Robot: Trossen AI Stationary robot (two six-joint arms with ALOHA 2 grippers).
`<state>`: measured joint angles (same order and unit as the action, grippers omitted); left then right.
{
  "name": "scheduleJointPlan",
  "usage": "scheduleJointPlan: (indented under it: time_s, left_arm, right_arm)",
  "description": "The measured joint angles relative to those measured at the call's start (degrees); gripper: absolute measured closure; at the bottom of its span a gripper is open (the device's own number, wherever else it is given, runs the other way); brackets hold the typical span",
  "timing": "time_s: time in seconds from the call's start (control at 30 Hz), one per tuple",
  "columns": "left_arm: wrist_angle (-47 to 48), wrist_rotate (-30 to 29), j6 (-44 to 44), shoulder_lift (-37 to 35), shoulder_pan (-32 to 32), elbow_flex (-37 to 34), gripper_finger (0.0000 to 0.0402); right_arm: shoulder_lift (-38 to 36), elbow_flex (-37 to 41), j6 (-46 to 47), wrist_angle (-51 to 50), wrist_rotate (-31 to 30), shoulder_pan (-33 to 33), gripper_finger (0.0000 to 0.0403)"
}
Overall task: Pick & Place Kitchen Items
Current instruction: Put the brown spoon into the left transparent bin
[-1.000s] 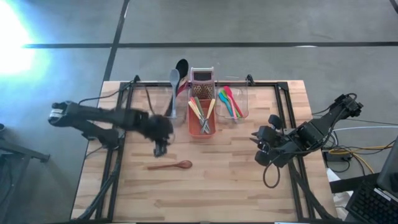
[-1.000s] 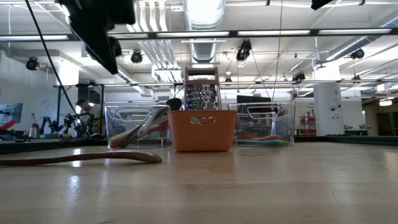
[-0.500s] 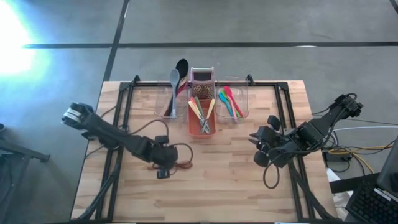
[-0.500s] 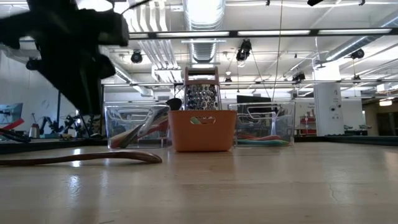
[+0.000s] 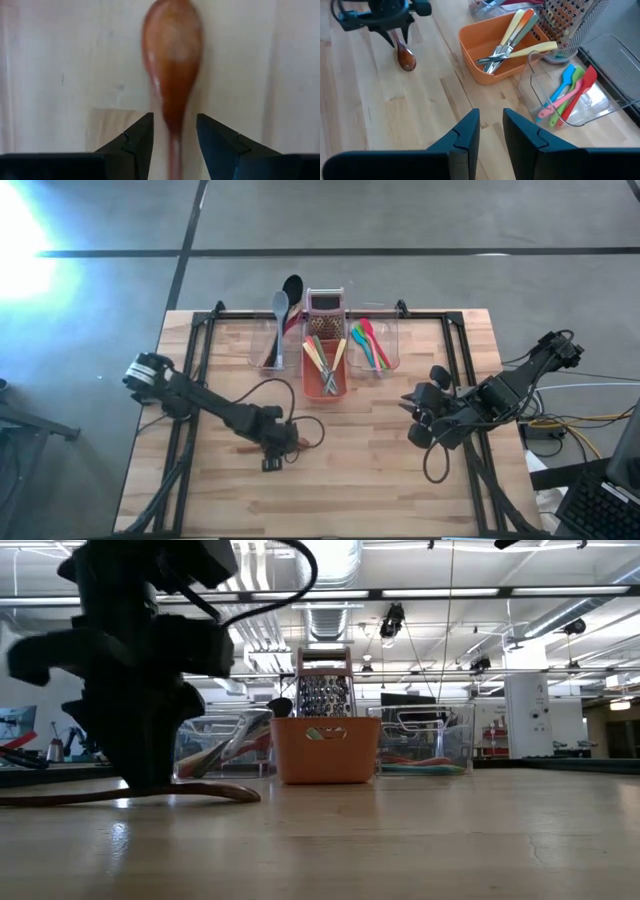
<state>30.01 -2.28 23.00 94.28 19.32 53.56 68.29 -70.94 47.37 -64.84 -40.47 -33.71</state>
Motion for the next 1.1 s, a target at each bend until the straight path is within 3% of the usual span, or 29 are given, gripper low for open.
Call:
scheduleJointPlan:
  time_s: [0.5, 0.8, 1.1]
  left_arm:
    - [-4.61, 3.0, -0.55, 5.75, -4.25, -0.24, 0.0252]
    - [-5.14, 1.88, 0.01, 10.51, -4.27, -0.2, 0.0338]
    - [-5.78, 1.38, 0.29, 7.74, -4.25, -0.22, 0.035]
  right_arm:
    - [0.0, 0.67, -0.05, 0.04, 0.02, -0.01, 0.0316]
    - [0.0, 0.72, -0.87, 0.02, 0.02, -0.02, 0.0319]
    - [0.0, 0.72, -0.9, 0.01, 0.02, -0.02, 0.0335]
